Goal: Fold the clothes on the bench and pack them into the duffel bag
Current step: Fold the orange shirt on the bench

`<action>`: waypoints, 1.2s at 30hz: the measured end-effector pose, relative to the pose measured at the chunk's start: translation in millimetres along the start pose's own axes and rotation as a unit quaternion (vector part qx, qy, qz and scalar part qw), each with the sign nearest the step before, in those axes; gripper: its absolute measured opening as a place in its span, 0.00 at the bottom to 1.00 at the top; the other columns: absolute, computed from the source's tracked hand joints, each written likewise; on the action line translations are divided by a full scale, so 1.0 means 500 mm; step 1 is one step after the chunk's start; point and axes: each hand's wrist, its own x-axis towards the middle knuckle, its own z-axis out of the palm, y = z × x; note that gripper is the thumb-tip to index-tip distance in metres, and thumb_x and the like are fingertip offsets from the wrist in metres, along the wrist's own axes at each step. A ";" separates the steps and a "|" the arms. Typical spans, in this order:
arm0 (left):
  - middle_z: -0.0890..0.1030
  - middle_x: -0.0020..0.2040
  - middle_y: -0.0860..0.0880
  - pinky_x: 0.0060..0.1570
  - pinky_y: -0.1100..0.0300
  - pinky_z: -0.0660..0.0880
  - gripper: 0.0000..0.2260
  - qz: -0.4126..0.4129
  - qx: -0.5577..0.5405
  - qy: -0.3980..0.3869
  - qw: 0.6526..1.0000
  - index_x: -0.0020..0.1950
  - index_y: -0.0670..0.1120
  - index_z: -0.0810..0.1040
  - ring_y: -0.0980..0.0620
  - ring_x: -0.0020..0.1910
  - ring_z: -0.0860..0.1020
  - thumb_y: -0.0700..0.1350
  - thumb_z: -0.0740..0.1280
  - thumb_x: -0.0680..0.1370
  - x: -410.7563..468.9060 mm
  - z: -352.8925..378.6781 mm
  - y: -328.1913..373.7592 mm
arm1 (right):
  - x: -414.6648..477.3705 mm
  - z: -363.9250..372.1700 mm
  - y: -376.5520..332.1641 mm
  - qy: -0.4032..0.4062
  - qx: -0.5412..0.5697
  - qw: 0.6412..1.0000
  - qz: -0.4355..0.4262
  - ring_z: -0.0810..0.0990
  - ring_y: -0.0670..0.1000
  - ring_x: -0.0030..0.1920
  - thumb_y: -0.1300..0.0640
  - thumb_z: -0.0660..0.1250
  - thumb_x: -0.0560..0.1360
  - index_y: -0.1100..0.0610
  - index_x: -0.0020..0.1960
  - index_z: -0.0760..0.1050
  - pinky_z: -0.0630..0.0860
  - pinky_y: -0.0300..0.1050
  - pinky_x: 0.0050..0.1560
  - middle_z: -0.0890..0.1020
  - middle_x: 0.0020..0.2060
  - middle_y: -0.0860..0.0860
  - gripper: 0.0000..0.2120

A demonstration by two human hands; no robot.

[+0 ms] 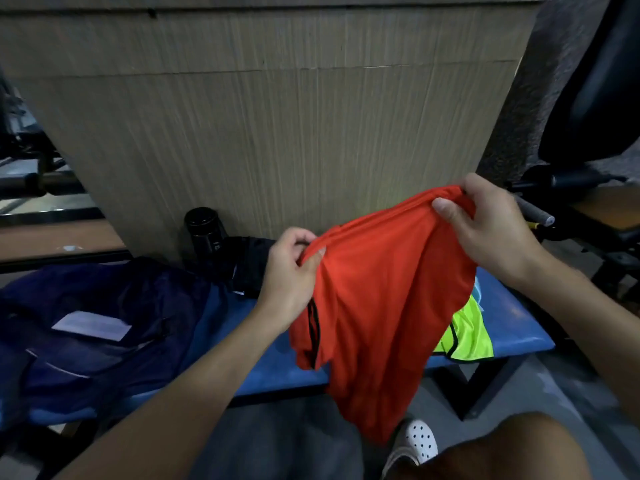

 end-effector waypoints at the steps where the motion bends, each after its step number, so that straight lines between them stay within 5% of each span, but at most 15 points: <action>1: 0.77 0.29 0.57 0.35 0.68 0.69 0.07 0.019 0.020 0.023 0.999 0.46 0.44 0.74 0.65 0.28 0.72 0.34 0.68 0.78 0.021 0.006 0.008 | 0.001 0.003 0.011 -0.003 -0.008 1.000 0.006 0.71 0.52 0.33 0.54 0.66 0.79 0.61 0.41 0.69 0.65 0.45 0.32 0.72 0.31 0.53 0.14; 5: 0.73 0.32 0.55 0.34 0.70 0.65 0.08 0.103 0.107 0.016 0.989 0.47 0.45 0.73 0.65 0.28 0.71 0.35 0.70 0.77 0.152 0.038 0.065 | 0.019 0.013 0.057 0.027 0.036 0.996 0.074 0.74 0.53 0.35 0.52 0.66 0.79 0.62 0.44 0.72 0.70 0.49 0.35 0.77 0.35 0.57 0.13; 9: 0.78 0.39 0.51 0.44 0.56 0.74 0.04 0.225 0.275 -0.089 0.930 0.49 0.47 0.76 0.50 0.41 0.79 0.40 0.70 0.77 0.288 0.113 0.098 | 0.051 0.034 0.142 0.081 0.142 0.968 0.190 0.74 0.51 0.37 0.54 0.68 0.78 0.57 0.42 0.74 0.71 0.47 0.38 0.77 0.36 0.54 0.09; 13: 0.82 0.47 0.45 0.46 0.46 0.78 0.08 0.259 0.364 -0.203 0.871 0.52 0.55 0.71 0.41 0.47 0.81 0.52 0.61 0.75 0.398 0.234 0.089 | 0.080 0.055 0.270 0.118 0.175 0.938 0.277 0.75 0.52 0.37 0.51 0.68 0.77 0.59 0.45 0.76 0.73 0.48 0.38 0.78 0.37 0.54 0.10; 16: 0.83 0.53 0.43 0.50 0.45 0.77 0.10 0.297 0.419 -0.246 0.822 0.58 0.51 0.75 0.39 0.54 0.80 0.49 0.63 0.78 0.453 0.337 0.044 | 0.092 0.073 0.380 0.136 0.142 0.928 0.315 0.77 0.55 0.38 0.52 0.69 0.76 0.63 0.48 0.77 0.77 0.56 0.41 0.80 0.41 0.63 0.13; 20: 0.82 0.58 0.43 0.53 0.46 0.75 0.12 0.349 0.456 -0.267 0.774 0.61 0.45 0.76 0.39 0.58 0.79 0.45 0.67 0.78 0.494 0.462 -0.067 | 0.111 0.099 0.527 0.122 0.013 0.935 0.333 0.81 0.63 0.44 0.47 0.70 0.73 0.58 0.45 0.77 0.79 0.59 0.48 0.81 0.40 0.60 0.13; 24: 0.80 0.57 0.43 0.54 0.44 0.76 0.12 0.284 0.446 -0.301 0.794 0.60 0.44 0.76 0.38 0.57 0.79 0.44 0.68 0.78 0.507 0.552 -0.215 | 0.113 0.147 0.638 0.015 -0.118 0.925 0.360 0.77 0.65 0.55 0.51 0.69 0.76 0.62 0.58 0.73 0.73 0.54 0.54 0.79 0.53 0.64 0.18; 27: 0.79 0.59 0.44 0.59 0.46 0.74 0.16 0.245 0.440 -0.306 0.808 0.63 0.44 0.75 0.40 0.59 0.78 0.43 0.70 0.76 0.466 0.578 -0.307 | 0.072 0.203 0.675 -0.163 -0.257 0.908 0.286 0.69 0.62 0.66 0.37 0.63 0.75 0.50 0.70 0.66 0.67 0.60 0.62 0.70 0.65 0.57 0.29; 30: 0.79 0.57 0.48 0.57 0.50 0.72 0.12 0.313 0.398 -0.298 0.809 0.59 0.47 0.79 0.45 0.58 0.76 0.44 0.69 0.75 0.403 0.582 -0.353 | 0.029 0.243 0.682 -0.269 -0.264 0.901 0.216 0.62 0.52 0.72 0.32 0.51 0.76 0.42 0.72 0.64 0.59 0.58 0.68 0.67 0.71 0.46 0.28; 33: 0.83 0.55 0.49 0.57 0.49 0.74 0.16 0.260 0.376 -0.381 0.804 0.55 0.46 0.82 0.45 0.56 0.79 0.51 0.58 0.78 0.374 0.587 -0.367 | 0.012 0.261 0.690 -0.306 -0.224 0.890 0.253 0.60 0.48 0.74 0.34 0.46 0.78 0.44 0.74 0.63 0.54 0.60 0.71 0.66 0.73 0.43 0.28; 36: 0.81 0.63 0.49 0.65 0.52 0.71 0.22 0.210 0.392 -0.416 0.794 0.64 0.46 0.80 0.48 0.63 0.78 0.55 0.54 0.80 0.368 0.577 -0.377 | 0.005 0.257 0.675 -0.284 -0.196 0.907 0.241 0.59 0.46 0.75 0.34 0.43 0.78 0.45 0.73 0.65 0.51 0.61 0.74 0.66 0.73 0.43 0.30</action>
